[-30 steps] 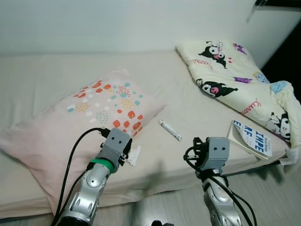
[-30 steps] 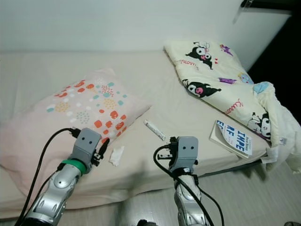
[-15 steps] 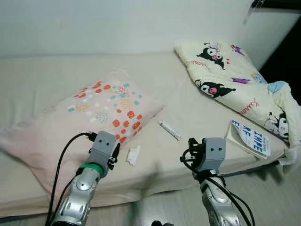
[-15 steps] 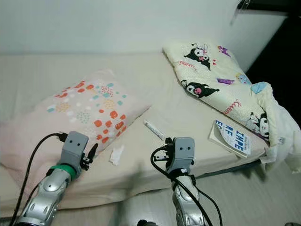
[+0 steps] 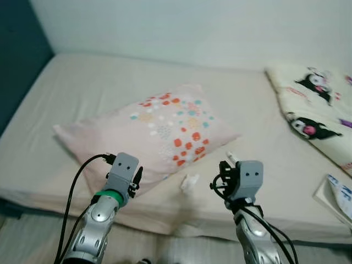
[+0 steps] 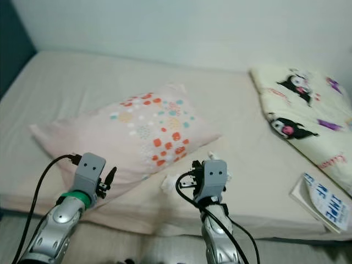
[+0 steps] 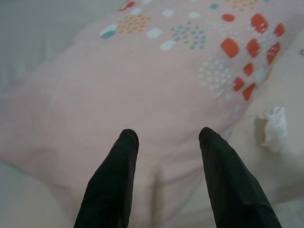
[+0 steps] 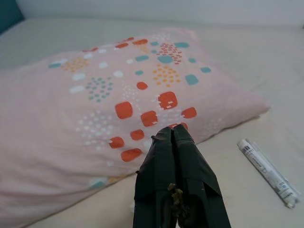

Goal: Clean up the room

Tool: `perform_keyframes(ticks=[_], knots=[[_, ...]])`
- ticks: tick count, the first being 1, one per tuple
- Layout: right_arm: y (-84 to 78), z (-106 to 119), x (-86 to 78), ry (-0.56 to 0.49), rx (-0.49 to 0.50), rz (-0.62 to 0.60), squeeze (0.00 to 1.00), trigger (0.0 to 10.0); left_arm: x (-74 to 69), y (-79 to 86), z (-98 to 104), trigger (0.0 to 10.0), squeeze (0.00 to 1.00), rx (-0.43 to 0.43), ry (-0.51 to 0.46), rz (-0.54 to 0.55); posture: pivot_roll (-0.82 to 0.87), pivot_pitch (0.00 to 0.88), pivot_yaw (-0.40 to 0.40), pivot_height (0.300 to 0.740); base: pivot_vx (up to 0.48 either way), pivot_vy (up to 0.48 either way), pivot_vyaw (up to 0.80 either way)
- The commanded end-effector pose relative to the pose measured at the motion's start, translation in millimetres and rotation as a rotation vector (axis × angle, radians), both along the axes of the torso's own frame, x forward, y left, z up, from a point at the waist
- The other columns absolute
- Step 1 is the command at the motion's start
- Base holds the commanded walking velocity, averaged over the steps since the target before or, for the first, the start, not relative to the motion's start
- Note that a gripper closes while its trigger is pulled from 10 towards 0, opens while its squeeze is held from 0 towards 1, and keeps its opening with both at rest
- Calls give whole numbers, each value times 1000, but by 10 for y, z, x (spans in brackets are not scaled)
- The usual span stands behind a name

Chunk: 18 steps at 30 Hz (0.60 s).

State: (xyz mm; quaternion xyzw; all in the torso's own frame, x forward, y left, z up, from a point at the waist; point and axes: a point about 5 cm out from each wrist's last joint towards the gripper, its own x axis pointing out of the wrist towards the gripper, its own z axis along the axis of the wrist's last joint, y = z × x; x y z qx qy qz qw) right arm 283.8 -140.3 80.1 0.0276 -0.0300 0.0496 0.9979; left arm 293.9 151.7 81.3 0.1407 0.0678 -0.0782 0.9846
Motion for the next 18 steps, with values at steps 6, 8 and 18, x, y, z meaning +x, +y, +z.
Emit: perform_keyframes(ticks=[6,8,18], knots=[[-81,-62,-37,22,4,-41,0,10000,-12,-116,-7,10000,0,17,-3,-53,64,118,-26,740,0,0,0],[-81,-67,-40,24,4,-42,0,10000,-6,-123,-1,10000,0,22,-4,-56,61,117,-24,740,0,0,0],[-79,-76,-43,28,6,-41,0,10000,-3,-127,3,10000,0,18,-3,-59,61,117,-24,740,0,0,0]])
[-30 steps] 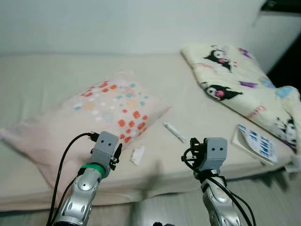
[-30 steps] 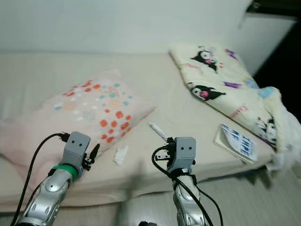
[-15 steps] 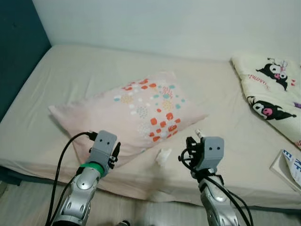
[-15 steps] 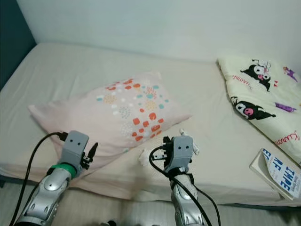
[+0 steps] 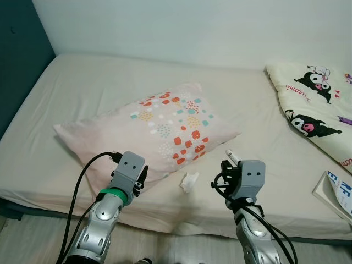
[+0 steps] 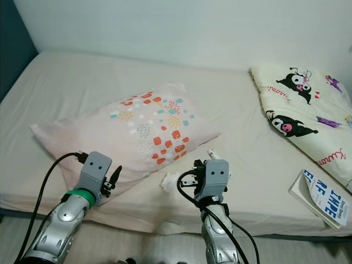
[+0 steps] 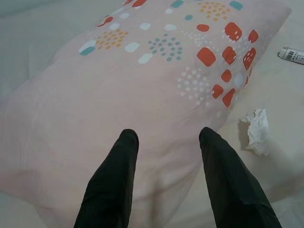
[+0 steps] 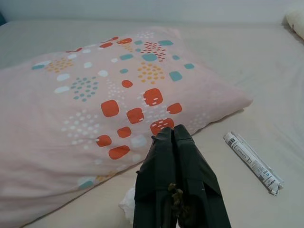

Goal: Clean up the room

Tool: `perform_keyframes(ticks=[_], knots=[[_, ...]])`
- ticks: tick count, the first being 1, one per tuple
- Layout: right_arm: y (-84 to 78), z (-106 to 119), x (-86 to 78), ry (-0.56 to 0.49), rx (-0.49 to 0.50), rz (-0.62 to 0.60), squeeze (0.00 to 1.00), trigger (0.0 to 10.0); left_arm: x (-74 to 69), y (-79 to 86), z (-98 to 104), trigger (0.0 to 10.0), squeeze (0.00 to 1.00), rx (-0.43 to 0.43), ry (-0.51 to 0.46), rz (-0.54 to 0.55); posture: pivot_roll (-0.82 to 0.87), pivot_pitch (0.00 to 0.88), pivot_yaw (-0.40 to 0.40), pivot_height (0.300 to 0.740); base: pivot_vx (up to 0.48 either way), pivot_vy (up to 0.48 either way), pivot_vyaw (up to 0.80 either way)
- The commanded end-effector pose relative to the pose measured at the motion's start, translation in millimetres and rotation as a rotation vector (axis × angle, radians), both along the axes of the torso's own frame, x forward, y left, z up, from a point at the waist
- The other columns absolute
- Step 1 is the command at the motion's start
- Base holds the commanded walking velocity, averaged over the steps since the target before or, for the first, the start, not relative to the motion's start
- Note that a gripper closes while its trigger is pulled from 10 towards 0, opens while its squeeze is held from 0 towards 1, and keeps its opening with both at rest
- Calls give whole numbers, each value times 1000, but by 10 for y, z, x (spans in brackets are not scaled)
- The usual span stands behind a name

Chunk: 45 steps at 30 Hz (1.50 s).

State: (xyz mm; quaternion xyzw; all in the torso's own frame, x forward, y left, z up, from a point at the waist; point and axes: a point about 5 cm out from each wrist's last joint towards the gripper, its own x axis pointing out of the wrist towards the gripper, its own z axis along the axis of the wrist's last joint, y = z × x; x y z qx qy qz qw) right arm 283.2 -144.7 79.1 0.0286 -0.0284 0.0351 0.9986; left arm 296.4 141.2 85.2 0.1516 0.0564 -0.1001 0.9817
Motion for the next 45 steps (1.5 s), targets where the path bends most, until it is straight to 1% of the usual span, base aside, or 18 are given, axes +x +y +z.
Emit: perform_keyframes(ticks=[1,18,21,24,45], knots=[[-34,-66,-37,23,4,-12,0,10000,-28,-22,-35,10000,0,1,15,-11,61,117,-24,740,0,0,0],[-36,-75,-43,28,2,-12,0,10000,-30,-20,-40,10000,0,1,16,-10,61,119,-24,740,0,0,0],[-36,-78,-47,29,3,-12,0,10000,-35,-15,-45,10000,0,-13,23,-3,61,121,-25,740,0,0,0],[-36,-80,-49,30,4,-12,0,10000,-28,18,-44,10000,0,-45,29,22,62,121,-25,740,0,480,0],[-28,-89,-47,32,4,-11,0,10000,-20,10,-21,10000,0,-29,10,10,63,121,-25,740,0,480,0]])
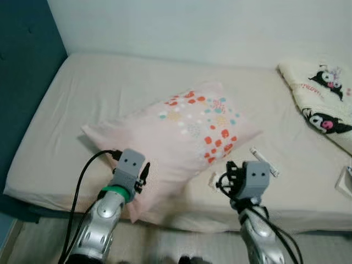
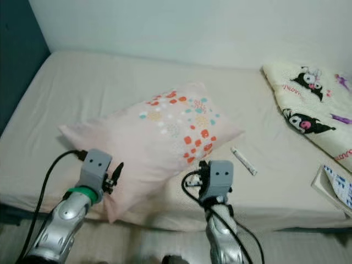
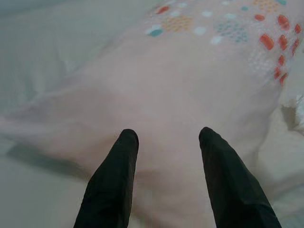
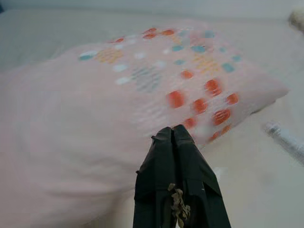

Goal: Clean up the room

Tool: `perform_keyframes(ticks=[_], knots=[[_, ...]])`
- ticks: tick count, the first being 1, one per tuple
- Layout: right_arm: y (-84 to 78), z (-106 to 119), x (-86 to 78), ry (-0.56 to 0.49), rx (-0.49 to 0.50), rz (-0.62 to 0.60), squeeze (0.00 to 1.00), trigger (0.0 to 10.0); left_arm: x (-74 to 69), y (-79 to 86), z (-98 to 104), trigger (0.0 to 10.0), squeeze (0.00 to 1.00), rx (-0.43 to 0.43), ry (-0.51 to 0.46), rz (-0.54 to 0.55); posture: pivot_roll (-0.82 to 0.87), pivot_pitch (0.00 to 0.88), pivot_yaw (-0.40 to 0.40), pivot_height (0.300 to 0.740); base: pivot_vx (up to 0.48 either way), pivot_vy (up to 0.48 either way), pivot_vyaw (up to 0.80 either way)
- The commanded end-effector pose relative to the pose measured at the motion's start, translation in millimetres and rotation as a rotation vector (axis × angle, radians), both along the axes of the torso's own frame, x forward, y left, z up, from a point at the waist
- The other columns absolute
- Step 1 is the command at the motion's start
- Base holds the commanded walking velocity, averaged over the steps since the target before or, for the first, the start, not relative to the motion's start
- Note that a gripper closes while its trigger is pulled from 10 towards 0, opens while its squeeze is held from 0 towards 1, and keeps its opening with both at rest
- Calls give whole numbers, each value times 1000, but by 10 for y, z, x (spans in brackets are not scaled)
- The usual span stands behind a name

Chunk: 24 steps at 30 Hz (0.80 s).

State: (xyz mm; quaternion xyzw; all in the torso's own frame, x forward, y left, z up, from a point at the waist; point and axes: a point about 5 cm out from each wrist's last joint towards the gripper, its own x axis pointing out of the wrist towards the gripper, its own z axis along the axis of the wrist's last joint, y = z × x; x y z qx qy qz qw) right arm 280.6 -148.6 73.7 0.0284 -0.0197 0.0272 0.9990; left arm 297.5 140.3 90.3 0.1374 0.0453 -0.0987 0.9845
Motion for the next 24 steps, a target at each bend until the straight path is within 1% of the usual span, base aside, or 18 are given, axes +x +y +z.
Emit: perform_keyframes(ticks=[1,4,9,20,22,24], knots=[[14,-34,-19,14,5,4,0,10000,-28,22,-70,10000,0,2,29,8,64,119,-22,740,0,472,0],[17,-34,-16,14,5,5,0,10000,-25,24,-67,10000,0,2,27,9,64,119,-22,740,0,390,0],[20,-31,-12,12,5,6,0,10000,-20,11,-41,10000,0,25,3,-5,64,119,-22,740,0,0,0],[16,-29,-5,11,3,6,0,10000,-14,-6,-35,10000,0,25,-6,-14,62,114,-22,740,0,-449,0],[16,-30,-4,11,3,6,0,10000,-14,-7,-36,10000,0,23,-5,-13,62,114,-22,740,0,-304,0],[15,-30,-3,11,2,6,0,10000,-14,-7,-37,10000,0,20,-3,-12,62,114,-22,740,0,0,0]])
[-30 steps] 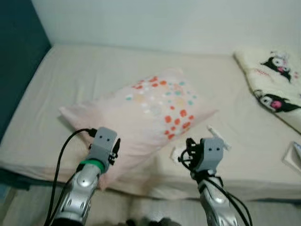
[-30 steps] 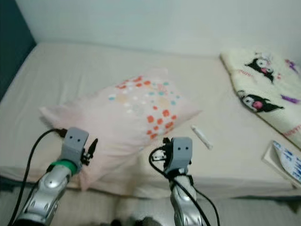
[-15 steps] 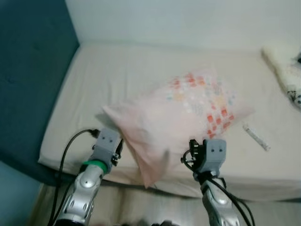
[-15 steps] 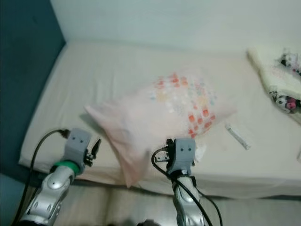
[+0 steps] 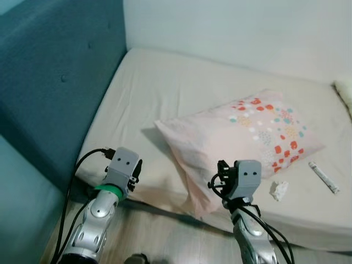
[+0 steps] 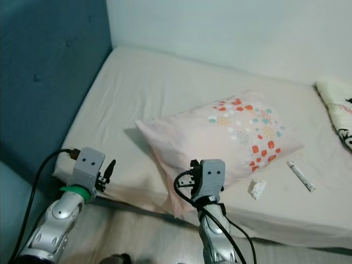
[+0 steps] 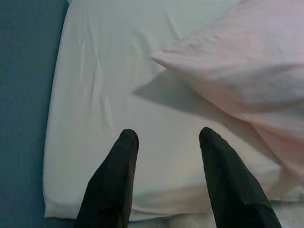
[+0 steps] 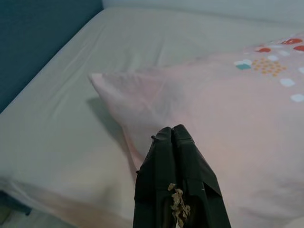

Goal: Clean up the room

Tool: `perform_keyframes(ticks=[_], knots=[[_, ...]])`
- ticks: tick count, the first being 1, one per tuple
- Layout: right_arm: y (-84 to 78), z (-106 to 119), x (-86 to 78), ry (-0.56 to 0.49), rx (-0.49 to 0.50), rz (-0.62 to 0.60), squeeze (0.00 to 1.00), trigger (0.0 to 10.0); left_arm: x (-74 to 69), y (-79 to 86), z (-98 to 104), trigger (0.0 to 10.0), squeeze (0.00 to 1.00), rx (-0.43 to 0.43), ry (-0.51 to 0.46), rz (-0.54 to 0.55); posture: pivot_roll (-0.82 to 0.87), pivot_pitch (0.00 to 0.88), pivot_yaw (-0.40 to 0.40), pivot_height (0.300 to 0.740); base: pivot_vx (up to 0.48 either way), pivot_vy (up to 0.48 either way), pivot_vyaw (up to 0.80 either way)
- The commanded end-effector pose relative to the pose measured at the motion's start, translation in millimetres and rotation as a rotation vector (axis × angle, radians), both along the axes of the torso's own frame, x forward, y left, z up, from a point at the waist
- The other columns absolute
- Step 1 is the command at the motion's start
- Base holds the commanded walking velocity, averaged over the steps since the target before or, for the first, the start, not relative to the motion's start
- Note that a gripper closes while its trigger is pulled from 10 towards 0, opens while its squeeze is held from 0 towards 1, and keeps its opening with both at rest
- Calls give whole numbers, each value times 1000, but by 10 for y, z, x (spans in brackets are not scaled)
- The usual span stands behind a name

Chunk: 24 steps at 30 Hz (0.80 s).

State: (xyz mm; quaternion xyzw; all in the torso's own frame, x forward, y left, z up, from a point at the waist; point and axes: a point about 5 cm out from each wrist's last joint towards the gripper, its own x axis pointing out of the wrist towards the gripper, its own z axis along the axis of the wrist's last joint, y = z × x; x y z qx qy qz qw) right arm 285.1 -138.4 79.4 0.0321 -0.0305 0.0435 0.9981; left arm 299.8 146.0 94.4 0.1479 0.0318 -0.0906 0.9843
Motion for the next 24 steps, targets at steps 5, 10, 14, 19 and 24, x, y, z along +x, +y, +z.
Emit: perform_keyframes(ticks=[5,10,14,19,24], knots=[[-85,-88,-45,35,-6,-24,0,10000,-35,-64,-86,10000,0,-5,34,-18,62,114,-22,740,0,0,0],[-83,-100,-56,39,-7,-23,0,10000,-39,-67,-113,10000,0,6,49,-13,63,116,-24,740,0,0,0],[-79,-101,-56,38,-5,-22,0,10000,-31,-81,-144,10000,0,6,71,-13,63,121,-22,740,0,0,0],[-81,-65,-24,21,1,-25,0,10000,17,-180,-179,10000,0,-43,122,-26,57,124,-22,740,0,0,0],[-94,-43,-9,12,4,-26,0,10000,48,-201,-146,10000,0,-50,106,-23,57,124,-22,740,0,0,0]])
